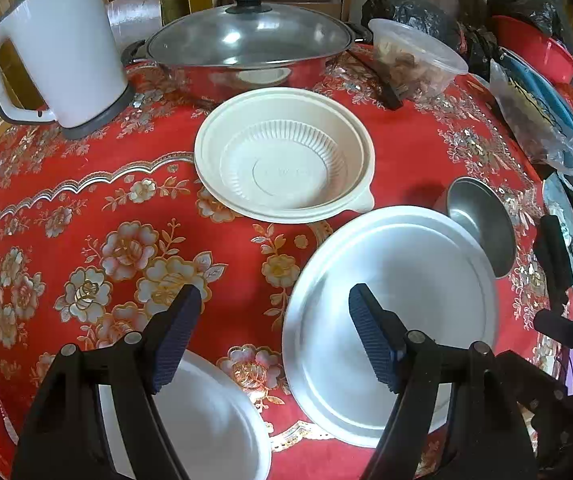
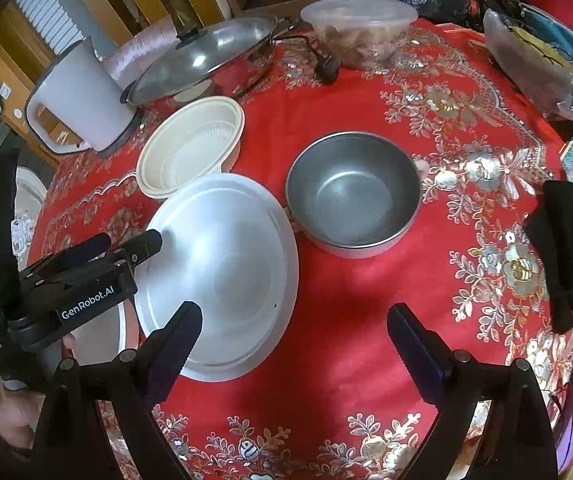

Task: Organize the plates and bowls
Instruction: 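Move the left gripper toward the silver aluminium plate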

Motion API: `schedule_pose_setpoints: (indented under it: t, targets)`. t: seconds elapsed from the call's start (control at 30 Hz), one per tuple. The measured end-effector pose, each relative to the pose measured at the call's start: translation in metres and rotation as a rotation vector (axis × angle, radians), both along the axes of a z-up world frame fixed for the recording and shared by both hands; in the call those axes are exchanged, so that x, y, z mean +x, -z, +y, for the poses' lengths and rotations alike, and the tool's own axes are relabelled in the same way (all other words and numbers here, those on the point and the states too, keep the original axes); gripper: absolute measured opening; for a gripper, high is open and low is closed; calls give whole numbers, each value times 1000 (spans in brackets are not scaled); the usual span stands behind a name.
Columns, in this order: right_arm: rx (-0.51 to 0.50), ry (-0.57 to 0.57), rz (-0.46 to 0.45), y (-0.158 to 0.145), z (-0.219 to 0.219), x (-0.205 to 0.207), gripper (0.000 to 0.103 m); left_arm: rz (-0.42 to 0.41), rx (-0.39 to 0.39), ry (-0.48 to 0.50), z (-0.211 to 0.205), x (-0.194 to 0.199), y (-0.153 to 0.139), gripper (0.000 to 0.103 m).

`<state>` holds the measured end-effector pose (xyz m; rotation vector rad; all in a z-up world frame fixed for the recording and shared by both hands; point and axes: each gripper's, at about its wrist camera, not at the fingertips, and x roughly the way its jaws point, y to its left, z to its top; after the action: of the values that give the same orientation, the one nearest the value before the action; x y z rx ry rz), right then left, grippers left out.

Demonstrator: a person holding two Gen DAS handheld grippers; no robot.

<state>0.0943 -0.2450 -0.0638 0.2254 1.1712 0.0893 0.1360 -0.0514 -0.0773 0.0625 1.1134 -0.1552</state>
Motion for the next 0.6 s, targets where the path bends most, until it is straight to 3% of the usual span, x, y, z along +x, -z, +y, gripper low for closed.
schedule_pose_setpoints:
  t: [0.43, 0.53, 0.6]
  targets:
    - [11, -17, 64, 19, 2, 11, 91, 66, 4, 14, -3, 10, 19, 76]
    - [17, -25, 78, 23, 3, 13, 78, 83, 6, 20, -6, 12, 24, 76]
    - [28, -26, 94, 28, 1, 15, 62, 95, -5, 26, -7, 12, 26, 76]
